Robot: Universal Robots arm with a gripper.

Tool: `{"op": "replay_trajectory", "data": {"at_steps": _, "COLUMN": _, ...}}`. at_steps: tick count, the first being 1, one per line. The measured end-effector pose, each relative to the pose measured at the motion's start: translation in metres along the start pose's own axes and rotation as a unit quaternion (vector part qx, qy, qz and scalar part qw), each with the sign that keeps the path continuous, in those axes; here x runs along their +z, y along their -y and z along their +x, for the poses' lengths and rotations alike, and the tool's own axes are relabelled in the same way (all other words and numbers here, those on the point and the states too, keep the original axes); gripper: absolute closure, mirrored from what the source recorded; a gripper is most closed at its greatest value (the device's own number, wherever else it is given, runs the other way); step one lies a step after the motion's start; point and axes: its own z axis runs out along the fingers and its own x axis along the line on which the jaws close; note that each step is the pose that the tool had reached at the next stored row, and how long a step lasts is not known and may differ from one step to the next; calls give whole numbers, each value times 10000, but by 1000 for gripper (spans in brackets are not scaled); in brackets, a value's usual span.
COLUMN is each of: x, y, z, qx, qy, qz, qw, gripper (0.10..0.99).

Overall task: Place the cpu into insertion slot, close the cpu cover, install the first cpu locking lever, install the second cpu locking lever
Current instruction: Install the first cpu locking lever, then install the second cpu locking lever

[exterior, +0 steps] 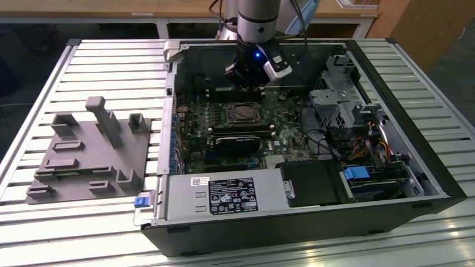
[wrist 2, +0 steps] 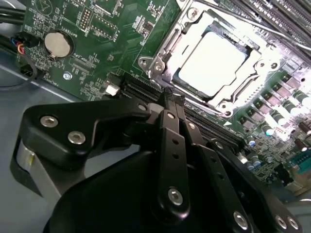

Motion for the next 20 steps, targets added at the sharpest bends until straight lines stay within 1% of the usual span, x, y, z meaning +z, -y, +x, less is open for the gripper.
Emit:
{"op": "replay_trajectory", "data": {"at_steps": 18, "x": -2, "y": 32, "z": -4, "qx": 0, "qy": 0, "qz": 0, "qw": 10000, "gripper": 969}}
{"op": "replay_trajectory", "data": {"at_steps": 20, "x": -3, "y": 44, "z": -4, "qx": 0, "qy": -1, "qz": 1, "qw": 10000, "gripper": 969}}
